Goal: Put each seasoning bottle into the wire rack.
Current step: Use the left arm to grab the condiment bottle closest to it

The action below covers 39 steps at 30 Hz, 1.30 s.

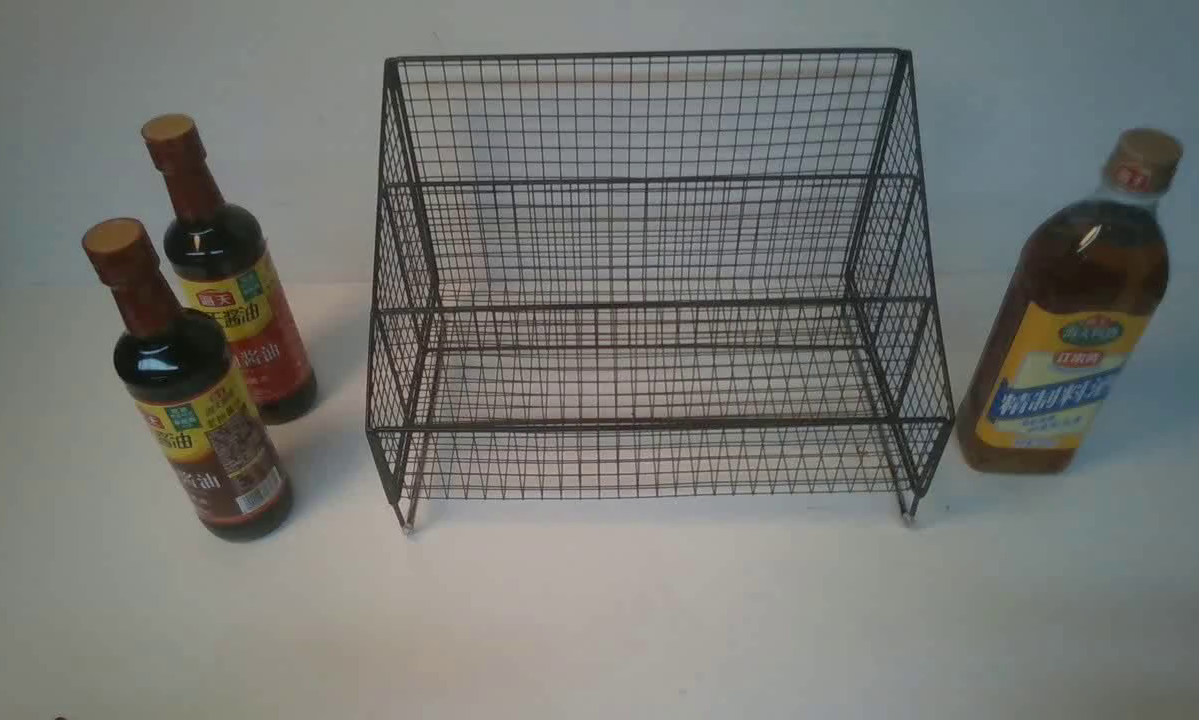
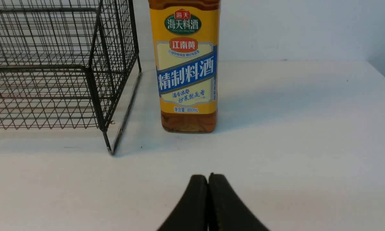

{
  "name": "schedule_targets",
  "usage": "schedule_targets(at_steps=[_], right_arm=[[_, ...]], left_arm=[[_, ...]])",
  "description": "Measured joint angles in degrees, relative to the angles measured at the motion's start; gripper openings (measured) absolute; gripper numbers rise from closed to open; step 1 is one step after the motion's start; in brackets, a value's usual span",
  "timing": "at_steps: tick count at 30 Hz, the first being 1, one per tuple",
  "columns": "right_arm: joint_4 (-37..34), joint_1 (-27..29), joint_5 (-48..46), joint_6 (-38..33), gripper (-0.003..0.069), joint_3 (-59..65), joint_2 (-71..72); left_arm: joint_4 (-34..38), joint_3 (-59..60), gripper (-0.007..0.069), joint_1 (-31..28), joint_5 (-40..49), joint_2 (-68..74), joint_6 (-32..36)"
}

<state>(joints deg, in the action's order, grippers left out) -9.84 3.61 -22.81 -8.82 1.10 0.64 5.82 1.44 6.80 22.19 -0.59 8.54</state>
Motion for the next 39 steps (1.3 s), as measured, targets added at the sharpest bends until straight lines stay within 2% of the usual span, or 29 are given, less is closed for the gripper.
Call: schedule_targets(at_steps=[33, 38, 39], right_arm=[[0.0, 0.0, 0.0, 0.0, -0.0015, 0.0, 0.0], [0.0, 0.0, 0.0, 0.0, -0.0015, 0.0, 0.0], [0.0, 0.0, 0.0, 0.0, -0.0015, 0.0, 0.0]], left_arm=[[0.0, 0.1, -0.0005, 0.0, -0.4, 0.0, 0.0], [4.5, 0.3, -0.0005, 0.0, -9.8, 0.0, -2.0], [7.6, 0.3, -0.0005, 0.0, -14.6, 0.0, -3.1]])
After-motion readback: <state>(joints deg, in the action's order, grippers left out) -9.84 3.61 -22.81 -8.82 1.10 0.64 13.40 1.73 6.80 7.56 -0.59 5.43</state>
